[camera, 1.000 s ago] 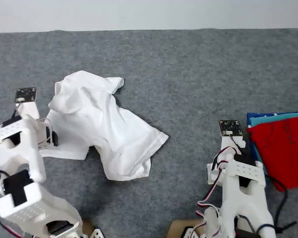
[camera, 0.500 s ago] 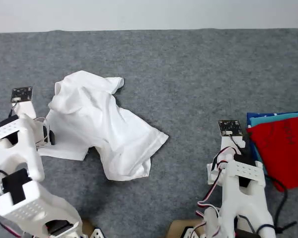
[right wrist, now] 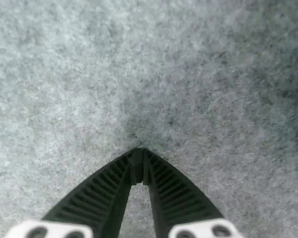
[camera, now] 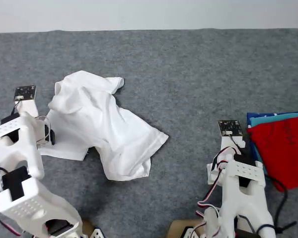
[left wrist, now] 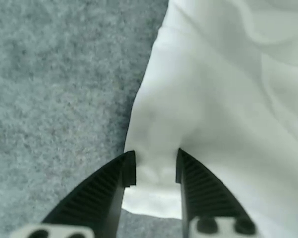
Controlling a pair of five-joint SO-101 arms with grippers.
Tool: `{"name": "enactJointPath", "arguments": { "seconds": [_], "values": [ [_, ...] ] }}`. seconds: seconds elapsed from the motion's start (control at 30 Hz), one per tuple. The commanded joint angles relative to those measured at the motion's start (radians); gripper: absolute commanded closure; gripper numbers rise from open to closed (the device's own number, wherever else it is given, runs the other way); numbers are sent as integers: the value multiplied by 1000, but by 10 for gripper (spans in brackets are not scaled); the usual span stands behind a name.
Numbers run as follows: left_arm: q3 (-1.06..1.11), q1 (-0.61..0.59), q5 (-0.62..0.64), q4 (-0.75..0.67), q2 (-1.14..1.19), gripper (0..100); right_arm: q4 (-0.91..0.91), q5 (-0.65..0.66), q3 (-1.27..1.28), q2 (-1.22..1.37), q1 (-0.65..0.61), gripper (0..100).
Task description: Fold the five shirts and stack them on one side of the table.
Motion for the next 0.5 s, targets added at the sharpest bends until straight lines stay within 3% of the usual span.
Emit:
{"name": "enactJointPath", "arguments": {
  "seconds": [0.0,0.47],
  "values": [
    [-15,-9,-11,5,9,878,27,6,54,2,-35,987],
    [-19,-14,-5,26,8,878,27,6,54,2,-35,987]
  ]
}}
